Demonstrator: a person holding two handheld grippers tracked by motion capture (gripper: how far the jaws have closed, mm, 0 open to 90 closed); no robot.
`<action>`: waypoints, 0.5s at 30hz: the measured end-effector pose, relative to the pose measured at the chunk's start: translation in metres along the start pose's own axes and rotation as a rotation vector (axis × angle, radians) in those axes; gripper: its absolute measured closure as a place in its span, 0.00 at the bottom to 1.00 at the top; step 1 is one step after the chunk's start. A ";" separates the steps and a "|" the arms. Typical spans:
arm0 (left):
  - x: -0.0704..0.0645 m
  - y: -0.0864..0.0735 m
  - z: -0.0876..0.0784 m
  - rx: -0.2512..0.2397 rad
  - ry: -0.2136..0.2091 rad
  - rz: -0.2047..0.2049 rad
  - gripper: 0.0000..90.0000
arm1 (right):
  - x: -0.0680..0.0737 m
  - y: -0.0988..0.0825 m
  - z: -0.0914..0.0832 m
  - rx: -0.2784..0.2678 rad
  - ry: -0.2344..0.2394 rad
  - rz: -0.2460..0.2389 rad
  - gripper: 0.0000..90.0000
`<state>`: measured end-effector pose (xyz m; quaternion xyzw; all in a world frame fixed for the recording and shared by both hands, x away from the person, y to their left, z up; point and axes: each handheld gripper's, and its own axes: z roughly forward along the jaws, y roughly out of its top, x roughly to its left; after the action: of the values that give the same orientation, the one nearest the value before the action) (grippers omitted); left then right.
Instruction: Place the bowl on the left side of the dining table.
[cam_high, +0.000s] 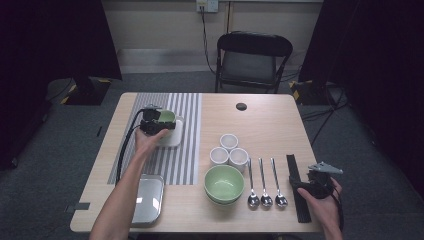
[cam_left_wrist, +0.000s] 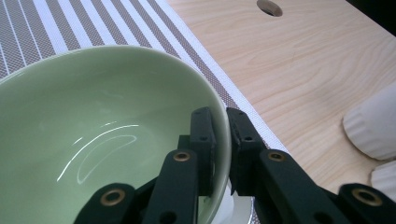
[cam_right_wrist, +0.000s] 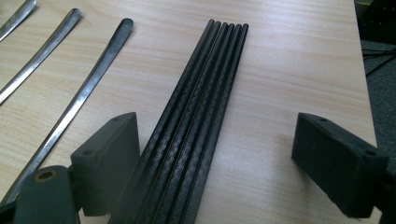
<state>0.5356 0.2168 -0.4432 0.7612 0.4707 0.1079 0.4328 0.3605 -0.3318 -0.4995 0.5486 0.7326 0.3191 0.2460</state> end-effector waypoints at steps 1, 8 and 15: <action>0.000 0.000 0.000 0.003 -0.001 0.000 0.91 | 0.000 0.000 0.000 0.000 0.000 -0.001 0.16; 0.002 -0.001 0.001 0.020 -0.043 -0.005 0.88 | 0.000 0.000 0.000 0.000 0.000 0.000 0.16; 0.008 0.003 -0.014 -0.014 -0.074 -0.022 0.71 | 0.000 0.000 0.000 0.000 0.000 -0.001 0.16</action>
<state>0.5339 0.2305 -0.4344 0.7564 0.4618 0.0781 0.4565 0.3605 -0.3318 -0.4995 0.5483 0.7327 0.3191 0.2463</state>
